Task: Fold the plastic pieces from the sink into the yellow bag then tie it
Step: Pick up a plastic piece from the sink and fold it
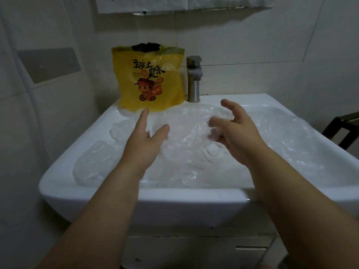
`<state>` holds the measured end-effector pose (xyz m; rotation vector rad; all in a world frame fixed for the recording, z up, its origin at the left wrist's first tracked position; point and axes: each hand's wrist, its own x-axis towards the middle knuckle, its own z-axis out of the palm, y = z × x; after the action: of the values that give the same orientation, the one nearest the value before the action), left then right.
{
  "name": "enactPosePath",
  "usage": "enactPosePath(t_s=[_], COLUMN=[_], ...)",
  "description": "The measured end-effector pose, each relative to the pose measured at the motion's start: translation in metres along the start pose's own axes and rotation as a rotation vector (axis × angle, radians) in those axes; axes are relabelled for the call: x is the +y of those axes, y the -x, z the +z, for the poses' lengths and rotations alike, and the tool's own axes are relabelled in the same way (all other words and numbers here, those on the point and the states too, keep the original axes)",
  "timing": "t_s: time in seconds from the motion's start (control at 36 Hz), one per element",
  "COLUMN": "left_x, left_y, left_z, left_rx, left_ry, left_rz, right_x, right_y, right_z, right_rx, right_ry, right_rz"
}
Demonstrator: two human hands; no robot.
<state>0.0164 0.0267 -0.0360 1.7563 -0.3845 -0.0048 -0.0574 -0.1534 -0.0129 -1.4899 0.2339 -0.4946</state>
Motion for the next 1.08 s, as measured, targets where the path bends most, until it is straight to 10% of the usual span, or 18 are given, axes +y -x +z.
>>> enactPosePath(t_s=[0.47, 0.86, 1.08], left_x=[0.015, 0.002, 0.019], left_y=[0.001, 0.004, 0.002], left_z=[-0.006, -0.004, -0.005], left_rx=[0.009, 0.195, 0.067], left_ry=[0.652, 0.070, 0.687], left_rz=[-0.089, 0.148, -0.052], right_x=[-0.008, 0.003, 0.000], right_y=[0.002, 0.000, 0.001], right_z=[0.001, -0.003, -0.001], right_rx=[-0.019, 0.026, 0.041], right_ry=[-0.336, 0.219, 0.151], right_rz=[0.126, 0.007, -0.026])
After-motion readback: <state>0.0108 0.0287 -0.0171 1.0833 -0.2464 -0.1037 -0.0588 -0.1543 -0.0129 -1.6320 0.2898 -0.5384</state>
